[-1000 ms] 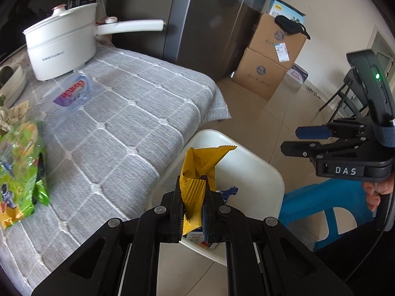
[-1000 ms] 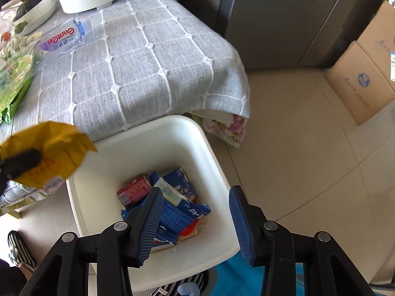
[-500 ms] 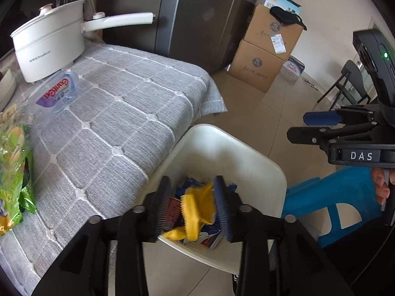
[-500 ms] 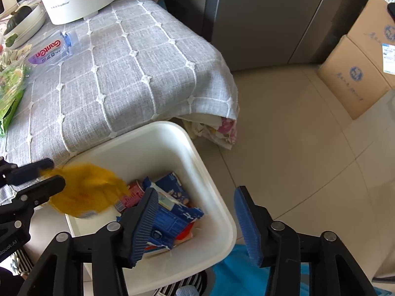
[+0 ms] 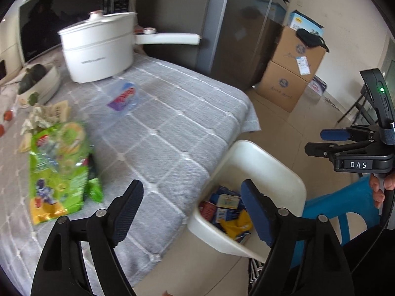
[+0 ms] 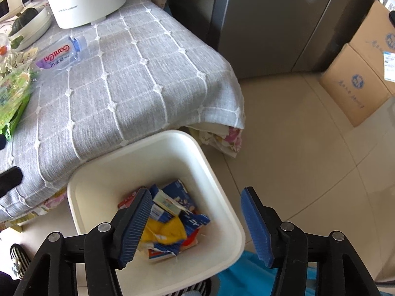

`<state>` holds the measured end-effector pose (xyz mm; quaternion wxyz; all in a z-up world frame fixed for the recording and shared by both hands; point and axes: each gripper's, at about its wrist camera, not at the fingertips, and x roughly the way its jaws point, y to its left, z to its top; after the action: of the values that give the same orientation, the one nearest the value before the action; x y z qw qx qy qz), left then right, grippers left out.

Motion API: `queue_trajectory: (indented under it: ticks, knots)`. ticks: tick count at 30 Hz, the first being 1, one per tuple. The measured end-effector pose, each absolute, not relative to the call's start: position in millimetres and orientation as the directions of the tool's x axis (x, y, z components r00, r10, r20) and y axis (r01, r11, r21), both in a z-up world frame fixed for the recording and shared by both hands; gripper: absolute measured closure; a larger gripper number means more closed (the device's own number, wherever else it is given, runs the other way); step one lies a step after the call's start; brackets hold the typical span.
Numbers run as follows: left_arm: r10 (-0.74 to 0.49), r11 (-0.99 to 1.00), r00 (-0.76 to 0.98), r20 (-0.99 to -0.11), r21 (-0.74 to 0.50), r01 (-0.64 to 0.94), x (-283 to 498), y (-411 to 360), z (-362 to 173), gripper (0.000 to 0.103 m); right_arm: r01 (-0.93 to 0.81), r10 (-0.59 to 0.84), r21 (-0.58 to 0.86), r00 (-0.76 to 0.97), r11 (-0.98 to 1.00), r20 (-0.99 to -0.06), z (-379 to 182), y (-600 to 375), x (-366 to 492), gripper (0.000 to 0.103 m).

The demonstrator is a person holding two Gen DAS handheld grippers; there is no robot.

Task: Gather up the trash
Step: 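Grasp the green onion-rings bag with the left gripper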

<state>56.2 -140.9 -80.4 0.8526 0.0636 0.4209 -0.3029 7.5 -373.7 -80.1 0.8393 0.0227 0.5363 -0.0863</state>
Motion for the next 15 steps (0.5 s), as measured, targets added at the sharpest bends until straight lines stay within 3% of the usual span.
queue_trajectory:
  ticks: [8,15]
  knots:
    - [-0.364,0.893,0.592,-0.719,-0.087,0.442,63.7,-66.0,-59.6,0.001,0.159,-0.092,-0.018,0.473,0.987,-0.876,-66.8,-344.8,23.7,0.023]
    - [-0.226,0.960,0.661,-0.715,-0.049,0.275,76.1,11.5,-58.9,0.000,0.153,-0.018,0.084,0.567,0.985,-0.824,-54.8,-314.0,44.6,0.012]
